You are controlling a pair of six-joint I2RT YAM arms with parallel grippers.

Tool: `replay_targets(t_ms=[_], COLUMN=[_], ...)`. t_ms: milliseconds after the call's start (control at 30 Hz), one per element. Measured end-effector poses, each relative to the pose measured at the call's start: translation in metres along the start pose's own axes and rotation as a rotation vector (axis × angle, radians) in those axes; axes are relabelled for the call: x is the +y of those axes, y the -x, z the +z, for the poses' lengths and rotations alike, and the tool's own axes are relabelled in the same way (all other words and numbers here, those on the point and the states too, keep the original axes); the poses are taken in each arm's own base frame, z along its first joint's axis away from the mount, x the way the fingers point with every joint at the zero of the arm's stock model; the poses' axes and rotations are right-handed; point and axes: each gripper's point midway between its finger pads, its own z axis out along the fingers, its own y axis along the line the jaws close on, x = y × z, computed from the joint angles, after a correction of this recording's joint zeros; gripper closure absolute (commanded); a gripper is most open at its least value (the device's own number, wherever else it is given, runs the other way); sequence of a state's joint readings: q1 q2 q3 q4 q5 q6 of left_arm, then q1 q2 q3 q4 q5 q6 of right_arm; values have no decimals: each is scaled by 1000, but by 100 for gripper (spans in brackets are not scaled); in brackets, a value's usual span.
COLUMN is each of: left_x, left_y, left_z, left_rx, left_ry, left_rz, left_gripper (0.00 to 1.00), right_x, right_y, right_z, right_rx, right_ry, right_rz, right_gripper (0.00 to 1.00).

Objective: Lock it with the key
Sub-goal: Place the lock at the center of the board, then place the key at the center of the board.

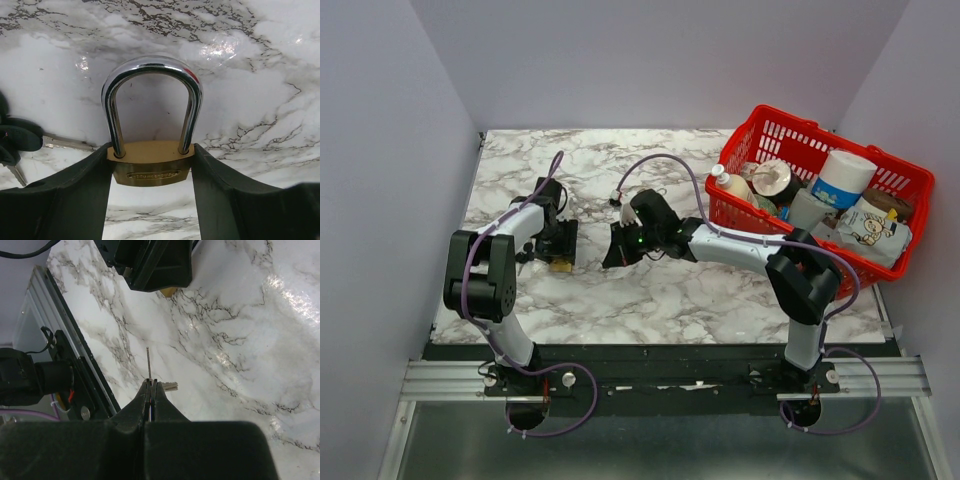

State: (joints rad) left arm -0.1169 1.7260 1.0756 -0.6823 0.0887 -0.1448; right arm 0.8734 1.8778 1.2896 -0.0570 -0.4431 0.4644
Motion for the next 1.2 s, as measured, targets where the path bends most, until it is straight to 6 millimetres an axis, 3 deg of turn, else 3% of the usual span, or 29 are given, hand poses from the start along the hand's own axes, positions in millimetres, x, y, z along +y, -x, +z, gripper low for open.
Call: replay_targets(t_ms=[33, 167, 500, 600, 867, 1200], left_x=[0, 1, 5, 5, 7, 9], left_y=[0, 2, 10, 26, 76, 65], left_z=[0, -1, -9, -28, -107, -120], left_rx=[1, 0, -22, -90, -354, -372], left_ry=[0, 0, -8, -23, -64, -99], left_rz=[-1, -7, -32, -49, -104, -157], left_gripper=[22, 1, 1, 1, 1, 1], right_x=[0, 0, -3, -9, -21, -28], right_y=[1, 3, 4, 0, -17, -6], right_z=[1, 7, 18, 27, 59, 77], right_rx=[-4, -16, -32, -24, 12, -35], right_ry=[2, 9, 10, 6, -3, -31], right_rz=[6, 41, 132, 167, 230, 199], right_gripper=[99, 99, 99, 99, 99, 99])
